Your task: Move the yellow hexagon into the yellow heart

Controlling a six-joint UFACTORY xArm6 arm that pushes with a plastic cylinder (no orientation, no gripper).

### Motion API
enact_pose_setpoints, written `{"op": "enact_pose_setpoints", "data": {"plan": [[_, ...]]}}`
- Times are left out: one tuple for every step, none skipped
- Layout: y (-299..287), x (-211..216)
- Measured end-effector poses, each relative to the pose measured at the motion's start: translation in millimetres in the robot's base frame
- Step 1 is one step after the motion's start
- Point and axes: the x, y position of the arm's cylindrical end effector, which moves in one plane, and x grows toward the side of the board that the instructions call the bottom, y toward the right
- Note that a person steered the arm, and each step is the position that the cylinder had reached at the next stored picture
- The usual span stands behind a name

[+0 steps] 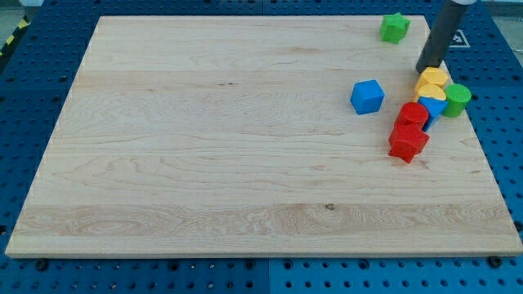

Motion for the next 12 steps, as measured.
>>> {"op": "enact_pose_setpoints", "data": {"plan": [[11.8,0.6],[28.3,5.2],[34.6,28.4],[34.6,34.4],[24.4,34.4],[8.0,35.2],[-6.3,50.3],[-17.1,65.4],[-22.8,66.5],[-24.3,66.5],[-14.9,66.9],[8.2,66.8]]}}
